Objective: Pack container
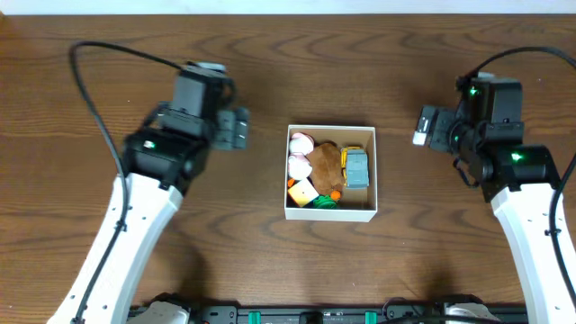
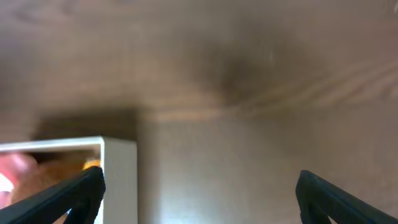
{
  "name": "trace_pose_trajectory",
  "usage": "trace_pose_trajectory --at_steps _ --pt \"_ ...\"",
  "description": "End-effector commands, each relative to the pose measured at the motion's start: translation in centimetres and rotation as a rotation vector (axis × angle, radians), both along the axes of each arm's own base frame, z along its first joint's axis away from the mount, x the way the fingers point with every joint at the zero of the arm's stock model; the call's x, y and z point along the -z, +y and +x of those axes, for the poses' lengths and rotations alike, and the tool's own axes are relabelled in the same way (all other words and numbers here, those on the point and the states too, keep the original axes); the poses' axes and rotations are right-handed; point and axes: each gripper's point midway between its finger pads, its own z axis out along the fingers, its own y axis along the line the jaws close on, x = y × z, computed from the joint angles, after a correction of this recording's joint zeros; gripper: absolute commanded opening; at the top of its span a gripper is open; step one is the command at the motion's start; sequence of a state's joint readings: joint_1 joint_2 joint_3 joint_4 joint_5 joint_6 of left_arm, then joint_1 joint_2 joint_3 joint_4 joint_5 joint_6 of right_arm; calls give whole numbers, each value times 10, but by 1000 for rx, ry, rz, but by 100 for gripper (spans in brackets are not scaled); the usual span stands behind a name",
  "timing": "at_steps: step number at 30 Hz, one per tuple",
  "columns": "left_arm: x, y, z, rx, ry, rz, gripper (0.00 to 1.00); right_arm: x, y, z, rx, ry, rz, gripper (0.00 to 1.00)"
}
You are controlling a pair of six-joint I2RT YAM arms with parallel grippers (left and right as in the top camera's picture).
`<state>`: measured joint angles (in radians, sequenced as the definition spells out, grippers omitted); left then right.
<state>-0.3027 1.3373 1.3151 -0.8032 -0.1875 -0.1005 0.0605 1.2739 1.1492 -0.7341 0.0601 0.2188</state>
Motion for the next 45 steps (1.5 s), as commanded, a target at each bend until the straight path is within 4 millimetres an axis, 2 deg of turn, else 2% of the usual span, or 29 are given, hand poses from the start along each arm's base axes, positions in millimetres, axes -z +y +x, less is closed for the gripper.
trace_pose_trajectory --at_steps 1,4,8,11,14,17,20,23,26,31,35,45 --pt "-1 22 5 -72 -3 1 98 -13 -2 5 -3 -51 -25 99" --pt "-3 37 11 -116 -22 -4 98 -21 -1 13 -11 -93 -25 99" --pt "-3 54 -1 -184 4 -20 98 -25 -1 8 -35 -97 -49 99" --pt "-10 61 -15 -213 3 -33 98 -34 -2 -6 -27 -104 -42 99" --pt "-22 63 -30 -211 -43 -46 98 -54 -7 -26 13 -154 -30 99" --pt "-31 55 -49 -168 -92 -108 98 -70 -15 -52 71 -222 -16 99" --pt "-33 52 -72 -136 -141 -144 98 -73 -22 -79 110 -287 -12 99" --pt "-29 55 -96 -127 -203 -153 98 -64 -24 -107 116 -328 -6 99" --pt "-22 58 -123 -120 -274 -167 98 -41 -25 -133 116 -334 -4 99" --pt "-5 55 -160 -91 -351 -231 98 -10 -27 -160 118 -310 -3 99" --pt "1 57 -171 -109 -384 -264 98 -5 -28 -166 130 -295 8 99" --pt "5 58 -176 -111 -368 -260 98 -4 -28 -166 129 -291 8 99"
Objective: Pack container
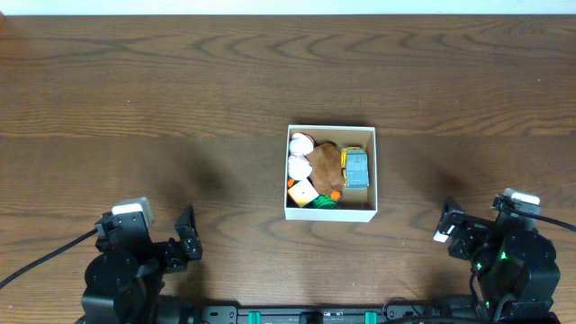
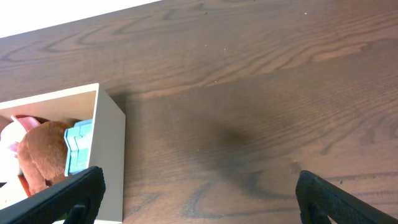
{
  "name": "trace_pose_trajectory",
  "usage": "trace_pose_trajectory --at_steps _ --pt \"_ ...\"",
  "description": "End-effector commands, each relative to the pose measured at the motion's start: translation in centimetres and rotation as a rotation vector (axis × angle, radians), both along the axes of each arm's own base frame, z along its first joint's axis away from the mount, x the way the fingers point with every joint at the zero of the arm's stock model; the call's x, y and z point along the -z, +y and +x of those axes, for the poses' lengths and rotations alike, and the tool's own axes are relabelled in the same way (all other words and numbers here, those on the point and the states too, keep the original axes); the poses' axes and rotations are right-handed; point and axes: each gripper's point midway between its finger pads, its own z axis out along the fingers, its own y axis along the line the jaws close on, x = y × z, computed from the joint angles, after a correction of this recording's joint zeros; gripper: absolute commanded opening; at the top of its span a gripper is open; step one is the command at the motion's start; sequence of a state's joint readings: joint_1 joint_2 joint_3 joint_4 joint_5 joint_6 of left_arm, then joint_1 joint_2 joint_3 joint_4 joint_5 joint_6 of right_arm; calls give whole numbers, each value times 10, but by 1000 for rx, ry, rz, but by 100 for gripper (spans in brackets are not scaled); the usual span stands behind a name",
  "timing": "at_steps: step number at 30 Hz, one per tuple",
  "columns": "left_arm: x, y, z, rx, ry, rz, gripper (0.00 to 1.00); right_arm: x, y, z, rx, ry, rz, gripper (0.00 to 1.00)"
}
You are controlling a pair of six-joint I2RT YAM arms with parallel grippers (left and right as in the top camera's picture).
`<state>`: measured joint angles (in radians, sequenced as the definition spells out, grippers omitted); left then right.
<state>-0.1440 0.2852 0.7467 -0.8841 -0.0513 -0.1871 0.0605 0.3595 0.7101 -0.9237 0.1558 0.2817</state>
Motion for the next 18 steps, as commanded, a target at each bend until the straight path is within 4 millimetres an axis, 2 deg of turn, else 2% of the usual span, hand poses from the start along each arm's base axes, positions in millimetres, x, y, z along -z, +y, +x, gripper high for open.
trace_pose_trajectory --at_steps 1,13,18 --pt "2 -1 -1 1 3 -17 98 2 -1 -1 14 0 8 99" --pt "2 -1 -1 1 3 -17 98 4 -1 -2 -5 17 -19 99" --pt "2 -1 -1 1 3 -17 98 0 20 7 -196 -75 -103 99"
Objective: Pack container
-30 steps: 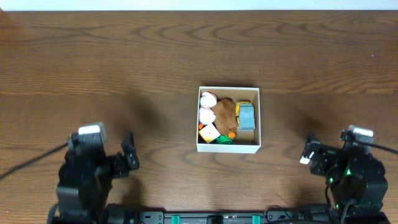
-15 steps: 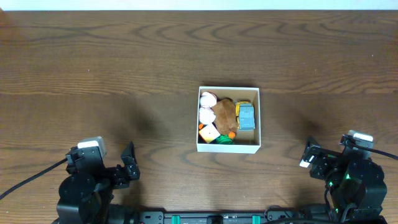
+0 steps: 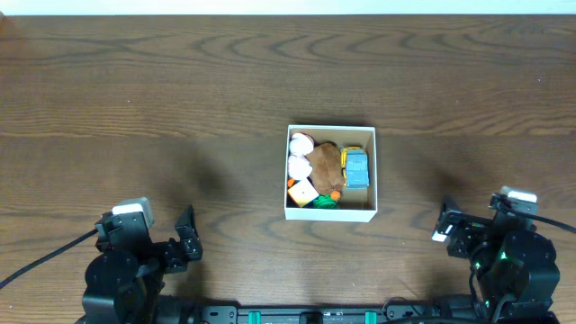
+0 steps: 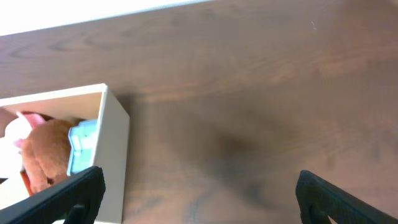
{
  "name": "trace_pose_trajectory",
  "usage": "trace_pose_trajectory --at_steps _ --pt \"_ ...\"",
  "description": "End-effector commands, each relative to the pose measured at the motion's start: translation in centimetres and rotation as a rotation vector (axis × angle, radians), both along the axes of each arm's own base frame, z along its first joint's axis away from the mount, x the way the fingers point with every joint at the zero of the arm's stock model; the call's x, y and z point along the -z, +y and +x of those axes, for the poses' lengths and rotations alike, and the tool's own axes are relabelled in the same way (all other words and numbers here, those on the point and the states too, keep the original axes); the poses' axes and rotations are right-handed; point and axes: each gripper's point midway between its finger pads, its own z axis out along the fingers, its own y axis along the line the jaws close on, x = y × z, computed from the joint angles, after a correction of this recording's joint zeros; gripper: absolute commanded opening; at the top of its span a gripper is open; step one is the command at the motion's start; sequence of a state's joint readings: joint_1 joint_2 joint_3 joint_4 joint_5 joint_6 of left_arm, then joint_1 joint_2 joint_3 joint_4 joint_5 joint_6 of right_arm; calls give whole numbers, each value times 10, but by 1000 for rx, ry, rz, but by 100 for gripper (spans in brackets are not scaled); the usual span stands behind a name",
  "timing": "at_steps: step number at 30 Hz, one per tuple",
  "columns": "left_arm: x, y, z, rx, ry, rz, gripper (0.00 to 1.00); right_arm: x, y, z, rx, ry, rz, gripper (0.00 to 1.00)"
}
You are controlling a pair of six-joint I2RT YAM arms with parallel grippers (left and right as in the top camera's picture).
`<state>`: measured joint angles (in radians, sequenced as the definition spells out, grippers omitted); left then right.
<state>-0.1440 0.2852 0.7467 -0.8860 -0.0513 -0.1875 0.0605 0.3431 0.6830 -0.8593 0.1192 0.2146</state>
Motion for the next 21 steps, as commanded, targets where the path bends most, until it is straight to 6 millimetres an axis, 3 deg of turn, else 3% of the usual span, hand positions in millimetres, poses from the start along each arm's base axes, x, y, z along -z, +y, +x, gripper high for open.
trace_pose_trajectory --at_steps 1,8,14,21 --pt "1 -1 0 1 1 -17 98 5 15 1 -142 -61 -78 99" --pt "1 -1 0 1 1 -17 98 7 26 10 -204 -304 -91 99" --pt "1 -1 0 1 1 -17 98 8 30 31 -223 -458 -125 99" --pt "1 -1 0 1 1 -17 98 18 13 46 -110 -541 -134 99"
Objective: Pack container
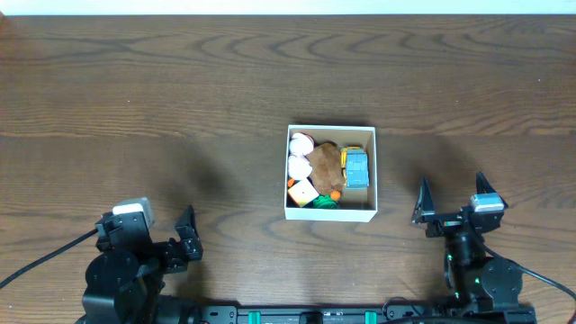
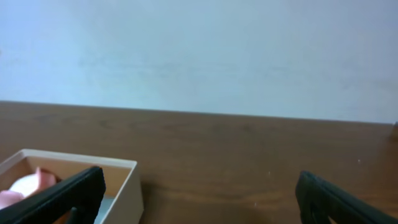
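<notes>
The white box (image 1: 330, 211) stands mid-table, filled with a brown plush (image 1: 326, 164), a blue and yellow toy truck (image 1: 356, 167), pink and white pieces and an orange block. My left gripper (image 1: 186, 236) is drawn back at the front left, its fingers apart and empty. At the front right, my right gripper (image 1: 450, 205) is open, well short of the box. In the right wrist view the right gripper (image 2: 199, 199) spreads wide with nothing between its fingers. The box's corner (image 2: 127, 180) shows beside the left fingertip (image 2: 81, 190).
Bare brown wooden tabletop (image 1: 135, 99) surrounds the box on all sides. A pale wall (image 2: 205, 50) rises behind the table's far edge. Both arm bases sit at the front edge.
My right wrist has tipped up, so its camera looks level across the table at the wall, not down at the wood. In the overhead view its fingers now spread wide. The left arm has not moved.
Both arms reached out over the table, one on each side of the packed box, grippers empty. Then both were folded back at the front edge. The box's contents stayed the same throughout, and now the right wrist is tilted up.
</notes>
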{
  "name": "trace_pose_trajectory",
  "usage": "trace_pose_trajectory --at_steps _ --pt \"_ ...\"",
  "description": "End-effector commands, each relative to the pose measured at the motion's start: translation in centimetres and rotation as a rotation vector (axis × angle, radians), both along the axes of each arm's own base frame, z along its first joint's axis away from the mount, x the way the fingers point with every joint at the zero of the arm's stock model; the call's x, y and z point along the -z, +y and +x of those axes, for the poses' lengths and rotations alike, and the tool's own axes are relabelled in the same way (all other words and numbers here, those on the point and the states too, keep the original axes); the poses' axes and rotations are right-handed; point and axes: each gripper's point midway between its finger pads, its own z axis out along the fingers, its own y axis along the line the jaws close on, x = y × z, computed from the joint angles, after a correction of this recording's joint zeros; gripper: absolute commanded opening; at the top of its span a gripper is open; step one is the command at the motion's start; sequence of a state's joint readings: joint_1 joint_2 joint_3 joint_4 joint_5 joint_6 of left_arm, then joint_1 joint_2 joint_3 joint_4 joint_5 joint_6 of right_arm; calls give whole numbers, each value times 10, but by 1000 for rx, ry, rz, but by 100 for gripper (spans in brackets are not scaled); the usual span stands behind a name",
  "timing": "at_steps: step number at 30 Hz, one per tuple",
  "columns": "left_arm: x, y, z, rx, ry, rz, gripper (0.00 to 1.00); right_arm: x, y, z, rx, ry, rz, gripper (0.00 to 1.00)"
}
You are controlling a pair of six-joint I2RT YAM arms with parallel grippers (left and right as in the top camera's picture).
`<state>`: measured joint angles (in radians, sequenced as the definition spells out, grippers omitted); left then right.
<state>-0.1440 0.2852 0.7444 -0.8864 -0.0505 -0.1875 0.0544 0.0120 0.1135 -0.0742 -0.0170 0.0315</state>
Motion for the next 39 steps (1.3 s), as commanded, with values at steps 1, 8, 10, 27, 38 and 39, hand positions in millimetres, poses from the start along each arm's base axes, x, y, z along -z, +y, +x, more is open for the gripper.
trace_pose_trajectory --at_steps 1,8,10,27,38,39 --pt "0 -1 0 0 -1 -17 98 12 -15 4 87 0 17 99" --pt "0 -1 0 0 -1 -17 98 50 -13 7 75 99 9 99" --pt "0 -1 0 0 -1 -17 98 50 -14 7 82 99 5 99" --pt "0 -1 0 0 -1 -17 98 50 -14 7 79 98 6 99" --pt "0 -1 0 0 -1 -17 98 50 -14 7 79 98 6 99" --pt "0 -1 0 0 -1 -17 98 50 -14 7 79 98 6 99"
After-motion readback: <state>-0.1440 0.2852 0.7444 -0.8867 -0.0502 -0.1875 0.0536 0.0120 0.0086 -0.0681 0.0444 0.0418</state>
